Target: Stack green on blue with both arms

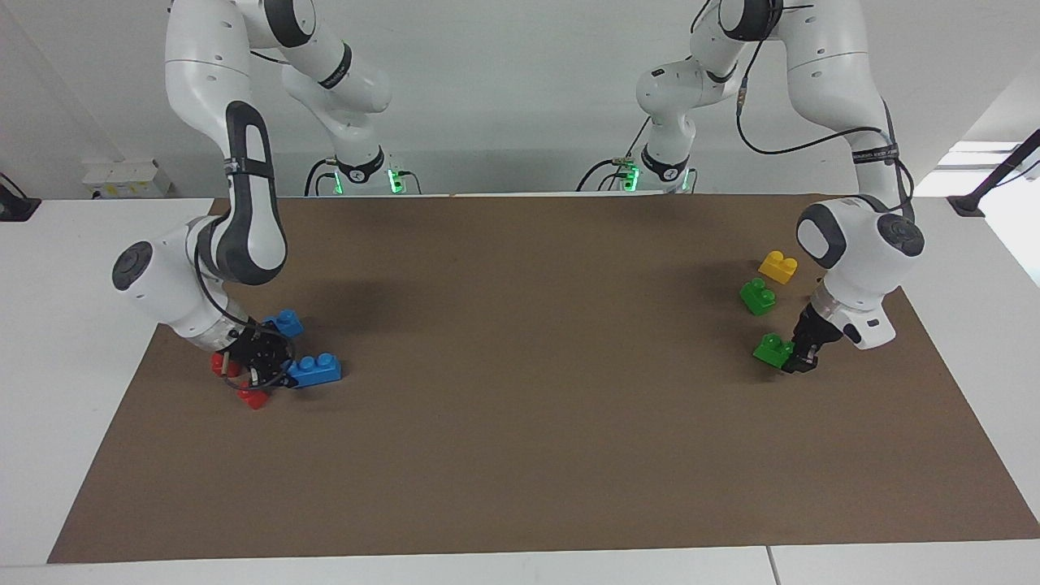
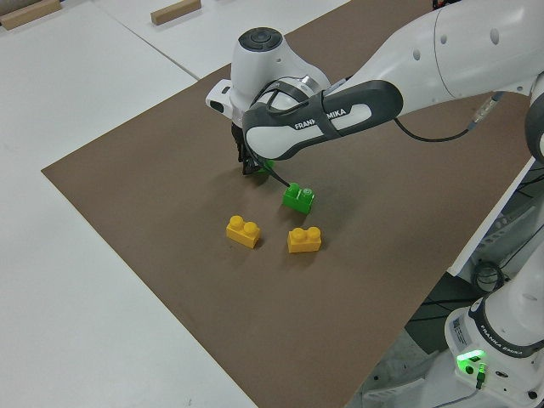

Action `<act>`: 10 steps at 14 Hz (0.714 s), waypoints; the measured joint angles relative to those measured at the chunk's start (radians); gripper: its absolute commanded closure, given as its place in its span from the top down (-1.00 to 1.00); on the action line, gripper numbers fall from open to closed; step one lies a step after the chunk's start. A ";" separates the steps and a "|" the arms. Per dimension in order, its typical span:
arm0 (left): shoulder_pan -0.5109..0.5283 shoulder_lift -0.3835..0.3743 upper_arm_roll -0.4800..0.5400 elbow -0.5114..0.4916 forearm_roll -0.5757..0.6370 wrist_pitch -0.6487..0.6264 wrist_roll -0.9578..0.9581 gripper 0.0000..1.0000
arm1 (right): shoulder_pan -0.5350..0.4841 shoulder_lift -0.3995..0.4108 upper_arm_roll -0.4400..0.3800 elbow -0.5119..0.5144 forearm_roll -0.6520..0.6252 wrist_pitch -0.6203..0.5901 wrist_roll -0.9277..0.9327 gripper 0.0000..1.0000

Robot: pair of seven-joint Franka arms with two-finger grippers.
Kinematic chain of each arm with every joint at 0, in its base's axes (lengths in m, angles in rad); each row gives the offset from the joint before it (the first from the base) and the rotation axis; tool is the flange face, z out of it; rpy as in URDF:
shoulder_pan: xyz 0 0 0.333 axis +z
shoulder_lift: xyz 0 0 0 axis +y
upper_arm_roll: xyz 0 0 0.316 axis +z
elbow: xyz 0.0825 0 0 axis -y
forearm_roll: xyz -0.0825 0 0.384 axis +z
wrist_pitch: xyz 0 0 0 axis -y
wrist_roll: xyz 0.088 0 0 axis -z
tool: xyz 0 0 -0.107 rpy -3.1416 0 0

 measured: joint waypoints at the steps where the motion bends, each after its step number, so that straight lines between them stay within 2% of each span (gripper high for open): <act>1: 0.000 -0.008 0.000 0.013 0.000 -0.027 0.000 -1.00 | 0.000 0.000 0.001 0.000 0.002 0.000 -0.025 -1.00; 4: -0.004 -0.074 -0.005 0.037 0.000 -0.152 -0.026 -1.00 | 0.007 -0.002 0.007 0.024 0.033 -0.007 -0.046 -1.00; 7: -0.015 -0.141 -0.017 0.066 0.000 -0.268 -0.152 -1.00 | 0.051 -0.012 0.010 0.160 0.054 -0.133 0.019 -1.00; 10: -0.048 -0.156 -0.022 0.090 0.000 -0.303 -0.288 -1.00 | 0.141 -0.040 0.014 0.249 0.055 -0.189 0.174 -1.00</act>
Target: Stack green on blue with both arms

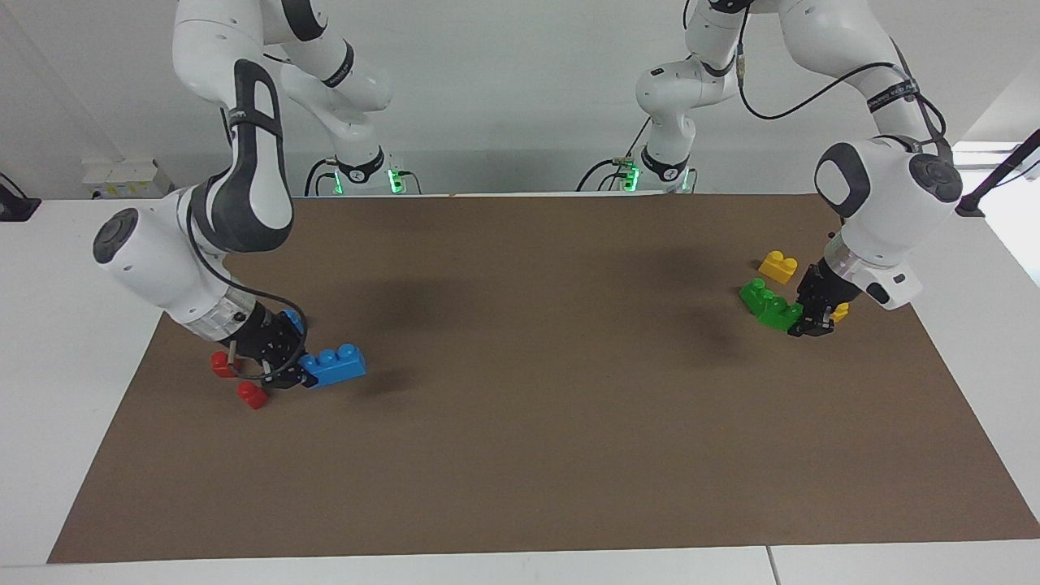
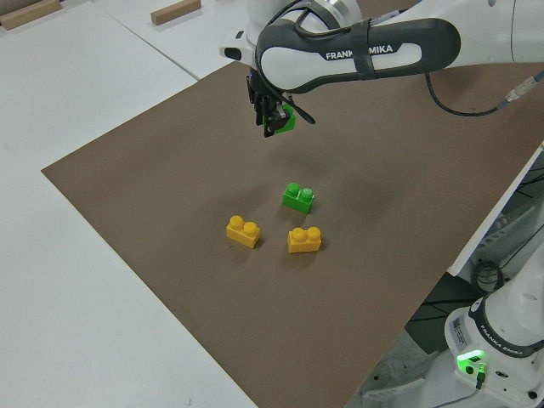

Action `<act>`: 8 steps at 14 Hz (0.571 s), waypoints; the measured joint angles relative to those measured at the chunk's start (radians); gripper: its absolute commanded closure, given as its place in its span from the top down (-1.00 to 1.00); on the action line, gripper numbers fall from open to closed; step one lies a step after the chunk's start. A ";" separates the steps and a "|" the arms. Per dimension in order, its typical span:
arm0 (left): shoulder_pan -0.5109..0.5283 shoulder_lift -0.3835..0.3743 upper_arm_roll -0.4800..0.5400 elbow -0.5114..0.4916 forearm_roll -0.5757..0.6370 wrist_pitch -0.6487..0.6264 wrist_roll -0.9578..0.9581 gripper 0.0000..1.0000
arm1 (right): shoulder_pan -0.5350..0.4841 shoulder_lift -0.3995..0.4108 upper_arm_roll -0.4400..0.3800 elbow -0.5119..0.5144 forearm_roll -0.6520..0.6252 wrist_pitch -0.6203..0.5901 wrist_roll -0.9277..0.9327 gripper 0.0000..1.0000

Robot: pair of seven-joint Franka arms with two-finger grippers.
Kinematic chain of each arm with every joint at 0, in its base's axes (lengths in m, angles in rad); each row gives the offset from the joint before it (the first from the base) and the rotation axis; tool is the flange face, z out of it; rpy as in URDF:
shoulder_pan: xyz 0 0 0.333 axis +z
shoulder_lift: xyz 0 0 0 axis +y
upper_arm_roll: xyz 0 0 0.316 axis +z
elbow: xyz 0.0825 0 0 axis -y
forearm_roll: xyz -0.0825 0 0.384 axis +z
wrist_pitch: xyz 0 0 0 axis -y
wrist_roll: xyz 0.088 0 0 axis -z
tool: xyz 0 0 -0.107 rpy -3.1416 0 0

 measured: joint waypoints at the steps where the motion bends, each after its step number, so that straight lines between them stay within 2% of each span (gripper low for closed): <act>1: -0.011 0.000 -0.001 0.000 0.000 -0.004 -0.045 -1.00 | 0.038 -0.007 0.002 0.005 0.000 -0.002 0.047 -1.00; 5: -0.059 0.001 -0.004 0.000 0.000 -0.045 -0.211 -1.00 | 0.232 -0.008 0.004 0.007 -0.032 0.018 0.315 -1.00; 8: -0.111 0.001 -0.006 0.000 0.000 -0.054 -0.378 -1.00 | 0.337 -0.006 0.004 -0.005 -0.056 0.033 0.493 -1.00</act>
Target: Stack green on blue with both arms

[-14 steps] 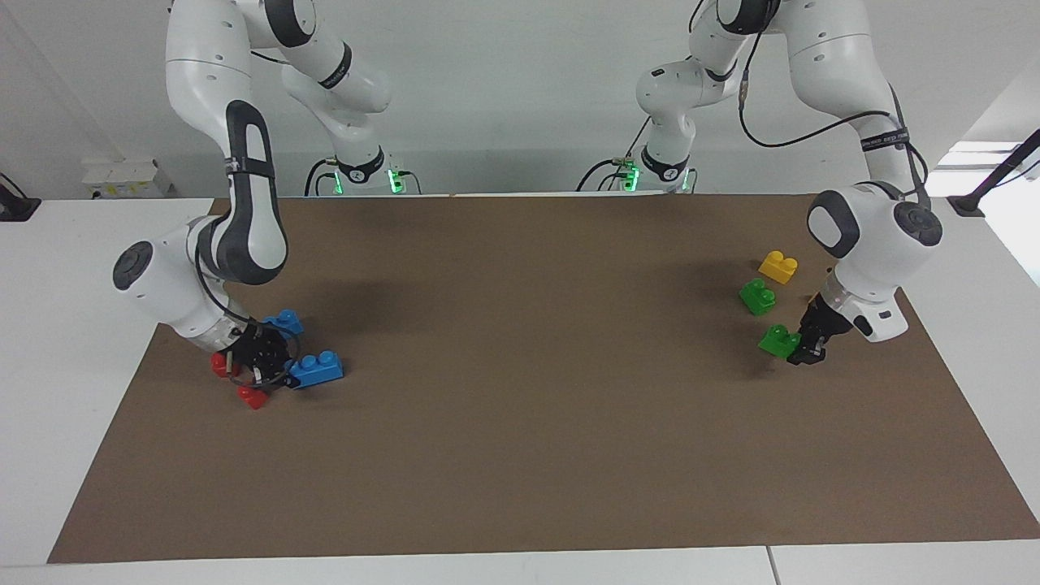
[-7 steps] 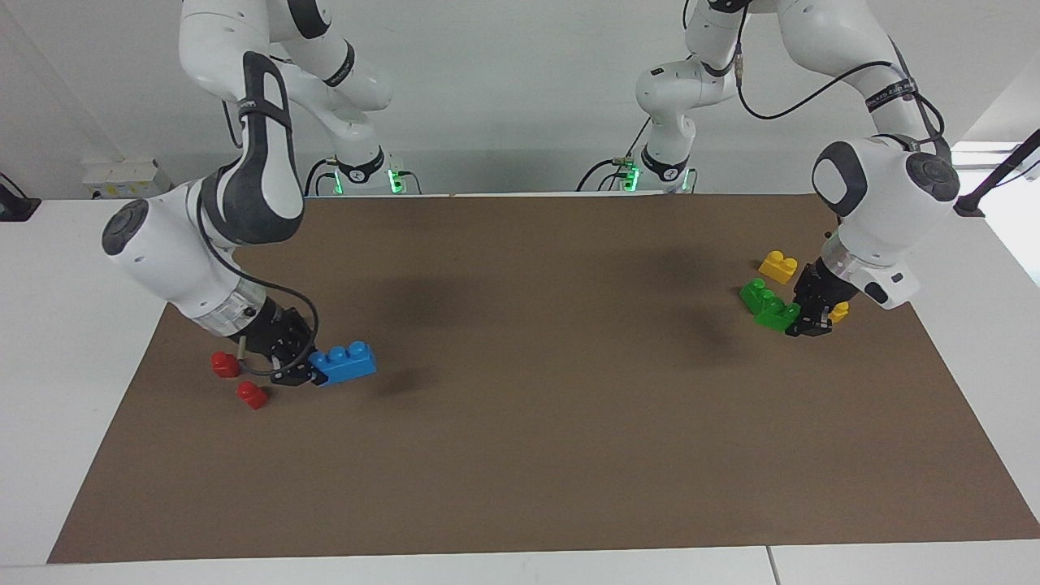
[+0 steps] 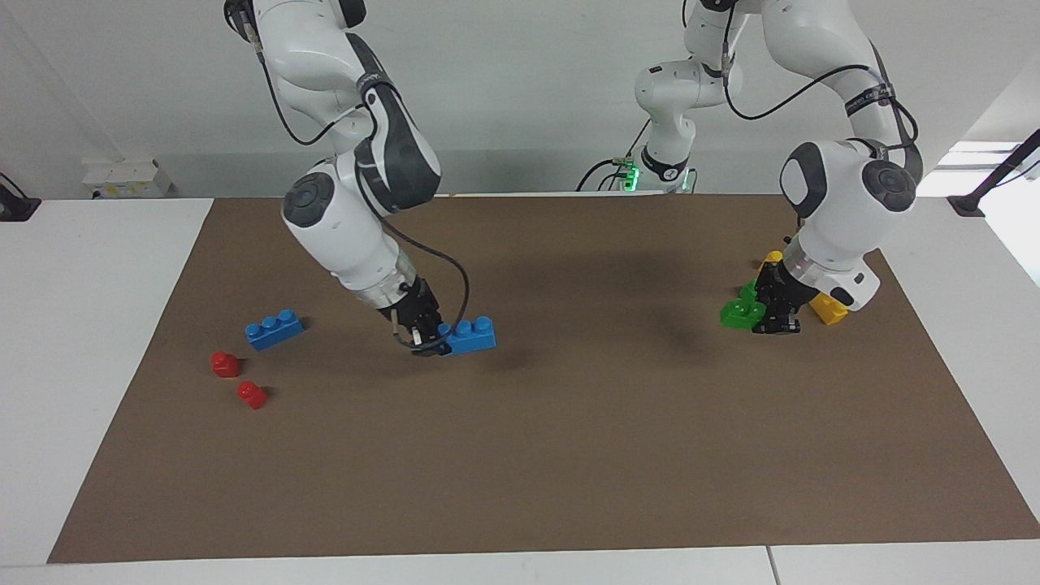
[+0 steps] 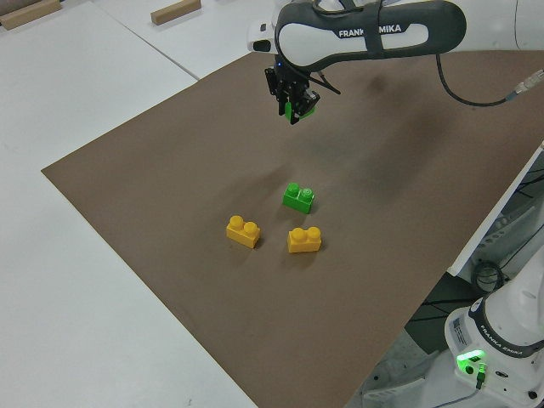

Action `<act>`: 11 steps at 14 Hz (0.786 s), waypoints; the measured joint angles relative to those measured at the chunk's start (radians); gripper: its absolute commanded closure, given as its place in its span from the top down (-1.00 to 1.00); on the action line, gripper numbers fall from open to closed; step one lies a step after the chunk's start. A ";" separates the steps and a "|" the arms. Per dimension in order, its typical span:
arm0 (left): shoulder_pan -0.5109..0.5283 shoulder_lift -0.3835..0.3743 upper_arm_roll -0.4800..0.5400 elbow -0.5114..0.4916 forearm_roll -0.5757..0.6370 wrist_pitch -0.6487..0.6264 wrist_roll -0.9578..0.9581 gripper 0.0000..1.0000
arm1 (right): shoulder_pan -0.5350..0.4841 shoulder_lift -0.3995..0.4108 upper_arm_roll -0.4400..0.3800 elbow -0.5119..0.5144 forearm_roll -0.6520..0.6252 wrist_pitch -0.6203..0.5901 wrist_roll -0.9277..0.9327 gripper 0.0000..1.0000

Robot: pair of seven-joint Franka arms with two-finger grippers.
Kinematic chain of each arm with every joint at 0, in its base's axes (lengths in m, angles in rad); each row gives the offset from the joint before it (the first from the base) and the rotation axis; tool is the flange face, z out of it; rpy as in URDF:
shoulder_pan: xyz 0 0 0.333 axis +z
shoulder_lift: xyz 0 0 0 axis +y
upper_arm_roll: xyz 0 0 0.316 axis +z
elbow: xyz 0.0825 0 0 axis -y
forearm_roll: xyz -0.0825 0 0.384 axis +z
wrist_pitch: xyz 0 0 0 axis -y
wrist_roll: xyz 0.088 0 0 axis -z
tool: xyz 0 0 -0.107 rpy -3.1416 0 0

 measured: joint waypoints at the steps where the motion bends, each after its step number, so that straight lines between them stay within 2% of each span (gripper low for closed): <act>1: -0.018 0.000 0.000 0.000 0.000 0.000 -0.056 -1.00 | 0.030 0.002 0.000 -0.009 -0.011 0.006 0.048 -1.00; 7: -0.111 0.000 -0.005 0.000 0.000 0.001 -0.349 -1.00 | 0.090 0.039 -0.001 -0.130 -0.058 0.181 0.202 -1.00; 11: -0.248 0.000 -0.010 0.000 -0.001 0.010 -0.540 -1.00 | 0.113 0.043 -0.001 -0.173 -0.080 0.236 0.202 -1.00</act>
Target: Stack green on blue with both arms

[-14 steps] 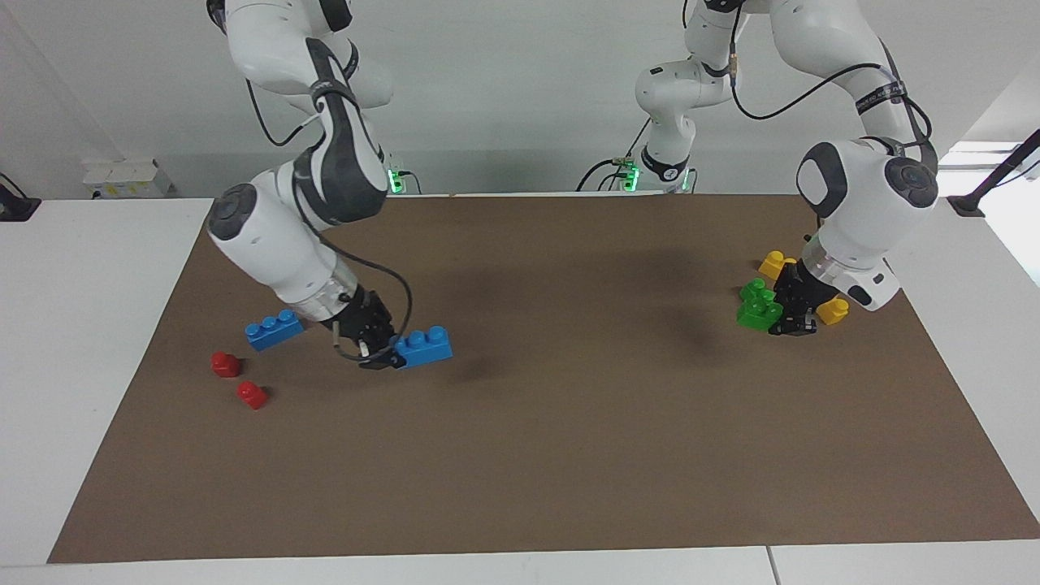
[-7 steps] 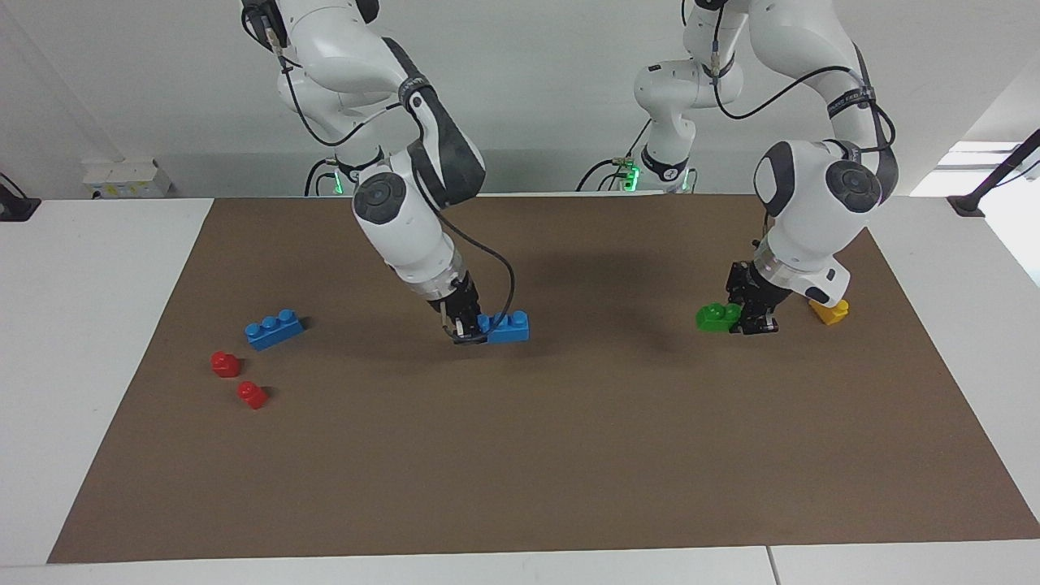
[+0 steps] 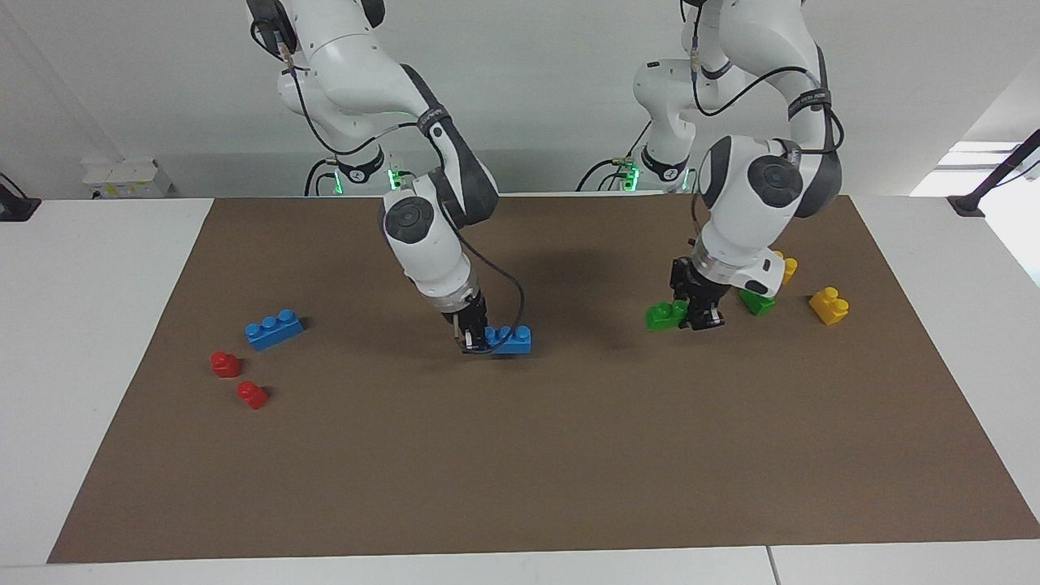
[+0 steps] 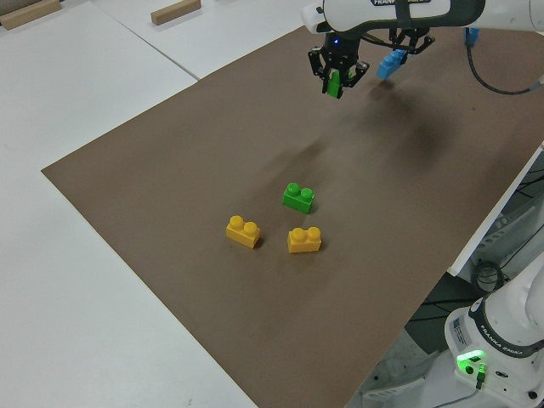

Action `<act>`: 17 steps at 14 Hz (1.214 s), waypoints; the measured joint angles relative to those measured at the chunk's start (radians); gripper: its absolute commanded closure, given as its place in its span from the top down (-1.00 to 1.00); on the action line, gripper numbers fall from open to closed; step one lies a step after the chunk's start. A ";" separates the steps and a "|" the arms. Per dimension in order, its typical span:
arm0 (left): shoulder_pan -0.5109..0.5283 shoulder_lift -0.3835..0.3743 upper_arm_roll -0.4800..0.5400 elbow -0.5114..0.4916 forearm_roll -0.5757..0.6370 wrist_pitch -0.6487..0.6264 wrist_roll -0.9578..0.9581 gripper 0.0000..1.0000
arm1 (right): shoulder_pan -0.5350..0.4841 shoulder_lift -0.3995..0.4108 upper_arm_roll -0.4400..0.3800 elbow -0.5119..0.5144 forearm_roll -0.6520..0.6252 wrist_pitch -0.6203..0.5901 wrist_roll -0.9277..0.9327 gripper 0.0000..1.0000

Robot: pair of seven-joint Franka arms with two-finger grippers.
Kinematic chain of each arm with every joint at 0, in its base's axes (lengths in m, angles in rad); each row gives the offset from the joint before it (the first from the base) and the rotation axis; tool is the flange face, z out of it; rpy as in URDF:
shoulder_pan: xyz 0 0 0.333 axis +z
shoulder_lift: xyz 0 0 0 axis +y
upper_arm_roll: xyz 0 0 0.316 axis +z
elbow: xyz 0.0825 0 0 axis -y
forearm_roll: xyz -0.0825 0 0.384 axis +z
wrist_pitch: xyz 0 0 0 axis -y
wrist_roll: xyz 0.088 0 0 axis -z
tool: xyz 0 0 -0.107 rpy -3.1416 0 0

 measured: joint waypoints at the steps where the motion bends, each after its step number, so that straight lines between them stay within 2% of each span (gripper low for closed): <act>1: -0.040 0.000 -0.001 -0.001 0.000 0.019 -0.043 -1.00 | 0.010 0.000 0.000 -0.012 0.000 0.024 0.000 -1.00; 4: -0.155 0.000 -0.001 -0.021 0.000 0.113 -0.158 -1.00 | 0.023 0.000 0.000 -0.035 -0.001 0.058 0.000 -1.00; 7: -0.231 0.000 0.000 -0.033 0.000 0.143 -0.226 -1.00 | 0.034 -0.003 0.000 -0.050 -0.001 0.080 -0.006 -1.00; 12: -0.317 0.000 0.001 -0.046 0.002 0.200 -0.327 -1.00 | 0.036 -0.003 0.000 -0.092 -0.002 0.152 -0.010 -1.00; 17: -0.354 0.003 0.004 -0.075 0.045 0.266 -0.398 -1.00 | 0.036 -0.003 -0.002 -0.113 -0.002 0.186 -0.015 -1.00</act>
